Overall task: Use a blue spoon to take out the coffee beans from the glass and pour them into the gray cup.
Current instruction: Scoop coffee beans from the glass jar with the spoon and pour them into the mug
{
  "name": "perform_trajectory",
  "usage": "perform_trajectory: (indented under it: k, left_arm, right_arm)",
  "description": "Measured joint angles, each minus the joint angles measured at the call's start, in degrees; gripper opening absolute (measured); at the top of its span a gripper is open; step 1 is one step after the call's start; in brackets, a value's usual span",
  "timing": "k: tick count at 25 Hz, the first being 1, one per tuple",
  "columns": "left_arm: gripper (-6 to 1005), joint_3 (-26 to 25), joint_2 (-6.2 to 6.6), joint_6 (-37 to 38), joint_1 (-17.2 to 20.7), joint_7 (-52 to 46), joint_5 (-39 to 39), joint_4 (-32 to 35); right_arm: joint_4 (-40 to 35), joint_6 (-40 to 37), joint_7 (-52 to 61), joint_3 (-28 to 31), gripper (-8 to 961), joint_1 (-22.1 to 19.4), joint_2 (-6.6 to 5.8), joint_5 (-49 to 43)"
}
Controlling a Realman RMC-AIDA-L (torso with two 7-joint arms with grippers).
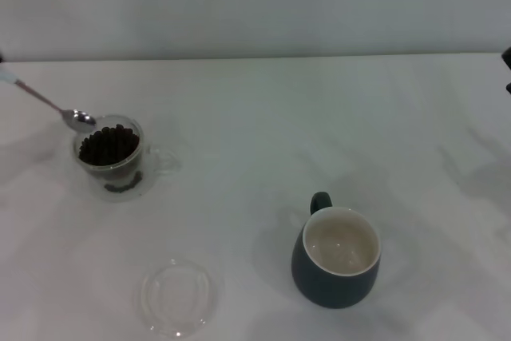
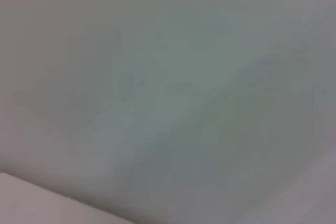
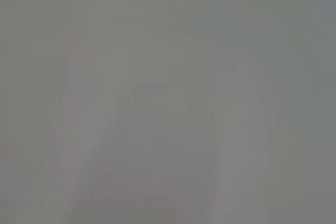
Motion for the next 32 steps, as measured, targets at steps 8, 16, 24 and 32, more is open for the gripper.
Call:
perform_trajectory:
  k: [8, 16, 24, 32]
  left_arm:
    - [136, 0.15, -0.71, -5.17, -6.73, -6.56, 12.03, 1.26]
    - [136, 0.15, -1.74, -9.03, -9.14, -7.74, 16.33, 1.37]
    - [136, 0.15, -3.92, -11.26, -9.1, -8.13, 18.5, 1.02]
    - [136, -0.6, -5.26, -13.22, -6.98, -8.28, 18.31, 0.75]
  right_arm:
    - [1.27, -2.03, 0.0, -2.13, 624, -0.22, -0.07, 0.01]
    - [1.94, -1.82, 0.04, -2.41, 624, 0.04, -0.07, 0.08]
    - [1.62, -1.77, 0.16, -2.17, 624, 0.31, -0.07, 0.4]
    - [1.33, -0.47, 0.18, -1.92, 624, 1.36, -0.12, 0.41]
